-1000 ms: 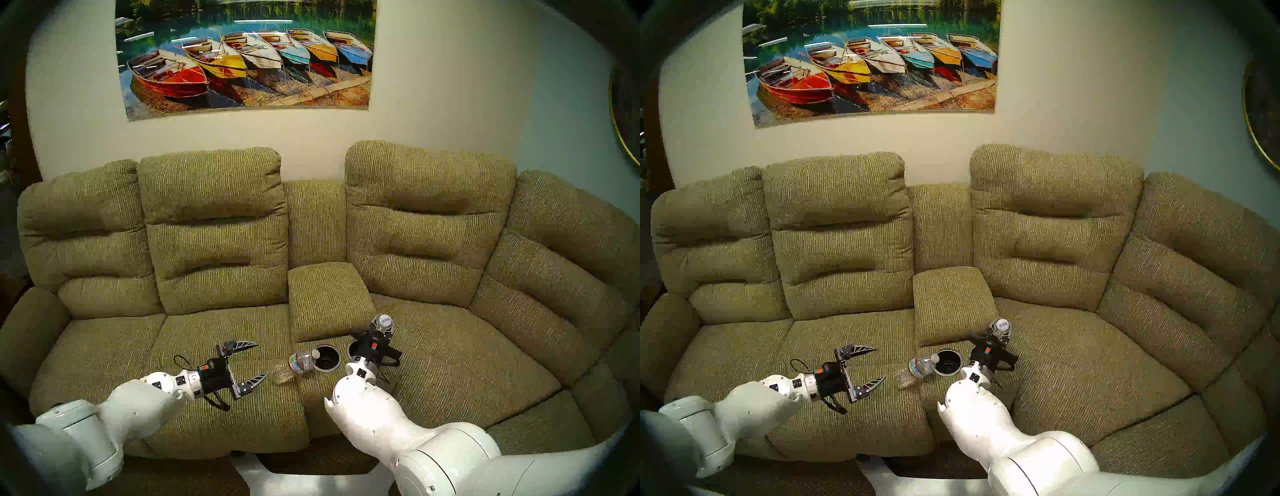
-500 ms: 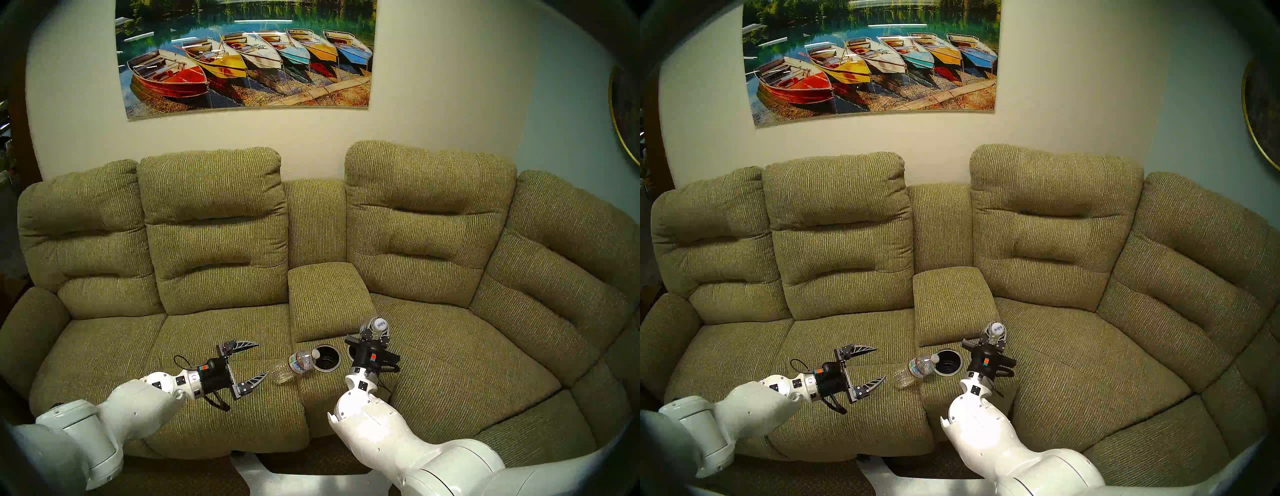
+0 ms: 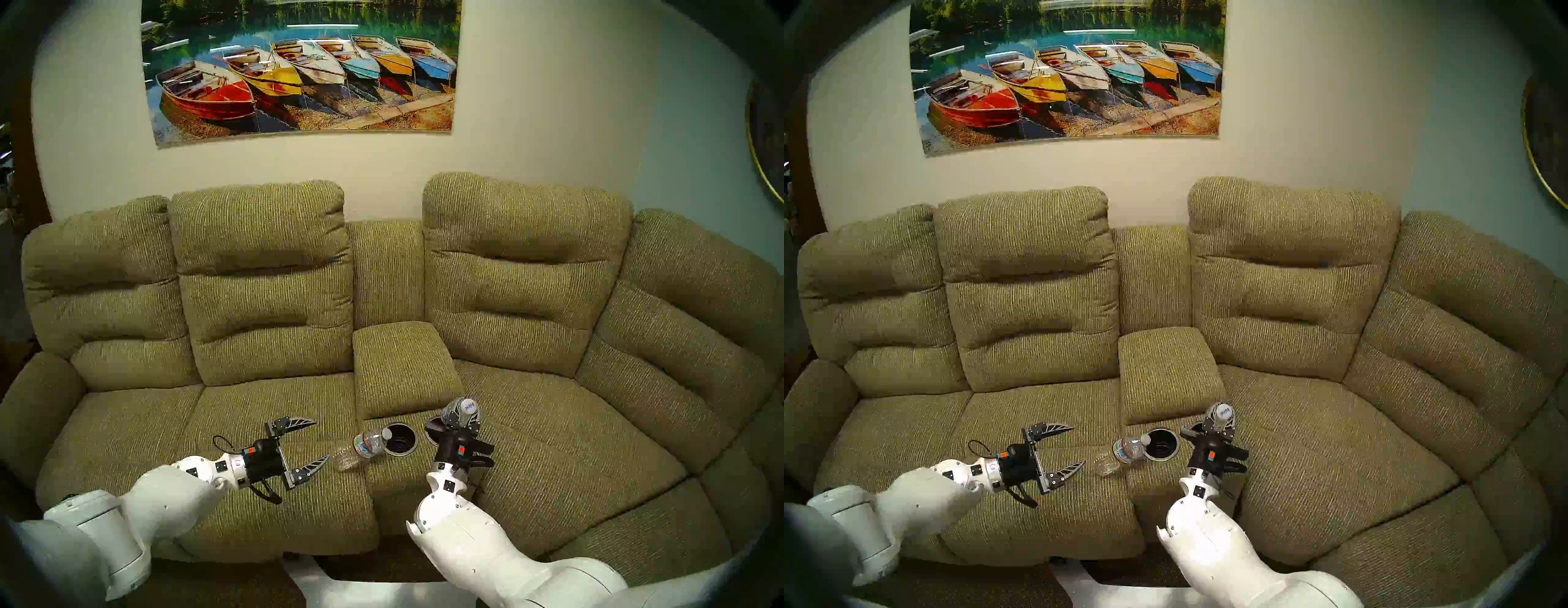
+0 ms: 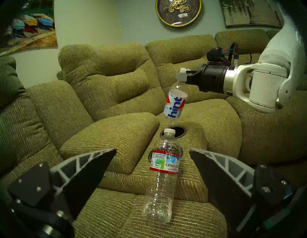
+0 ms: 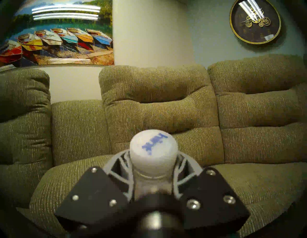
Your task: Put bottles into cup holders
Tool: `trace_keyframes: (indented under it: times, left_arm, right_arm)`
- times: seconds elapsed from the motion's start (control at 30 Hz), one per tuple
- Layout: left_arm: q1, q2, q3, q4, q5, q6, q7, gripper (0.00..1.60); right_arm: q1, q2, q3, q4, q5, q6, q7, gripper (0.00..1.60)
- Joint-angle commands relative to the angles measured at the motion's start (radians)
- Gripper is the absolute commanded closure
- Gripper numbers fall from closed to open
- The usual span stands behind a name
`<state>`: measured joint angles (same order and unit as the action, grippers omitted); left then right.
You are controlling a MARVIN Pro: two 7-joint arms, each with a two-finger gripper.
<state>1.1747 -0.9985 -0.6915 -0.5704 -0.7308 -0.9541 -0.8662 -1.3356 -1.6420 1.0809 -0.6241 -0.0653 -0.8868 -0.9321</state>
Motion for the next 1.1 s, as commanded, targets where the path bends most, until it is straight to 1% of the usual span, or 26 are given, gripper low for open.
trace_keyframes:
  times: [0.0,0.03,0.07,0.1,0.2,0.23,0.27,0.3,0.33,0.37,0.4,0.47,0.57,0.63,0.67,0.73,0.77,0.83,0.87,0.9,0.93,0.97,1.0,1.07]
  left_arm:
    - [-0.001,-0.002,0.000,-0.003,0.000,-0.001,-0.001,0.00]
    - [-0.001,-0.001,0.000,-0.003,0.000,-0.001,-0.001,0.00]
    - [-0.001,-0.001,0.000,-0.003,0.000,-0.001,-0.001,0.00]
    - [-0.001,-0.001,0.000,-0.003,0.000,-0.001,-0.001,0.00]
    - [-0.001,-0.001,0.000,-0.003,0.000,-0.001,-0.001,0.00]
    - [-0.001,-0.001,0.000,-0.003,-0.001,-0.001,-0.001,0.00]
    - [-0.001,-0.001,0.000,-0.003,-0.001,-0.001,-0.001,0.00]
    - [-0.001,-0.001,0.000,-0.003,-0.001,-0.001,-0.001,0.00]
    - [-0.001,-0.001,0.000,-0.003,-0.001,-0.001,-0.001,0.00]
    - [-0.001,-0.001,0.000,-0.003,-0.001,-0.001,-0.001,0.00]
    - [-0.001,-0.001,0.000,-0.003,-0.001,-0.001,-0.001,0.00]
    - [-0.001,-0.001,0.000,-0.003,-0.001,-0.001,-0.001,0.00]
    - [-0.001,-0.001,0.000,-0.003,-0.001,-0.001,-0.001,0.00]
    - [-0.001,-0.001,0.000,-0.003,-0.001,-0.001,-0.001,0.00]
    - [-0.001,-0.001,0.000,-0.003,-0.001,-0.001,-0.001,0.00]
    - [-0.001,-0.001,0.000,-0.003,-0.001,-0.001,-0.001,0.00]
    - [-0.001,-0.001,0.000,-0.003,-0.001,-0.001,-0.001,0.00]
    - [-0.001,-0.001,0.000,-0.004,-0.001,-0.001,-0.001,0.00]
    - [-0.001,-0.001,0.000,-0.004,-0.001,-0.001,-0.001,0.00]
    - [-0.001,-0.001,0.000,-0.004,-0.001,-0.001,-0.001,0.00]
    - [-0.001,-0.001,0.000,-0.004,-0.001,-0.001,-0.001,0.00]
    - [-0.001,-0.001,0.000,-0.004,-0.001,-0.001,-0.001,0.00]
    - [-0.001,-0.001,0.000,-0.004,-0.001,-0.001,-0.001,0.00]
    - [-0.001,-0.001,0.000,-0.004,-0.001,-0.001,-0.001,0.00]
  right_arm:
    - [-0.029,0.021,-0.101,-0.083,0.054,0.102,-0.119,1.60]
    - [-0.028,0.022,-0.113,-0.084,0.062,0.116,-0.129,1.60]
    - [-0.027,0.025,-0.136,-0.091,0.077,0.138,-0.159,1.60]
    - [-0.026,0.026,-0.144,-0.096,0.089,0.153,-0.159,1.60]
    - [-0.009,0.025,-0.190,-0.104,0.113,0.199,-0.219,1.60]
    - [-0.002,0.025,-0.211,-0.107,0.124,0.209,-0.249,1.60]
    - [0.003,0.023,-0.218,-0.110,0.128,0.214,-0.251,1.60]
    - [0.011,0.022,-0.236,-0.112,0.132,0.228,-0.280,1.60]
    - [0.014,0.021,-0.243,-0.119,0.138,0.228,-0.275,1.60]
    - [0.022,0.020,-0.267,-0.122,0.138,0.234,-0.315,1.60]
    - [0.021,0.020,-0.265,-0.133,0.141,0.233,-0.292,1.60]
    - [0.028,0.022,-0.297,-0.150,0.146,0.245,-0.330,1.60]
    - [0.027,0.029,-0.333,-0.186,0.159,0.264,-0.356,1.60]
    - [0.019,0.038,-0.349,-0.215,0.164,0.270,-0.354,1.60]
    - [0.019,0.042,-0.365,-0.227,0.168,0.279,-0.375,1.60]
    - [0.012,0.047,-0.365,-0.249,0.169,0.294,-0.372,1.60]
    - [0.013,0.049,-0.371,-0.256,0.169,0.303,-0.389,1.60]
    - [0.015,0.045,-0.358,-0.250,0.151,0.319,-0.399,1.60]
    - [0.017,0.038,-0.348,-0.235,0.140,0.311,-0.399,1.60]
    - [0.023,0.035,-0.350,-0.222,0.142,0.289,-0.411,1.60]
    - [0.033,0.027,-0.352,-0.192,0.123,0.293,-0.427,1.60]
    - [0.036,0.021,-0.344,-0.175,0.124,0.291,-0.419,1.60]
    - [0.044,0.012,-0.339,-0.151,0.138,0.272,-0.413,1.60]
    - [0.068,-0.004,-0.353,-0.093,0.157,0.244,-0.435,1.60]
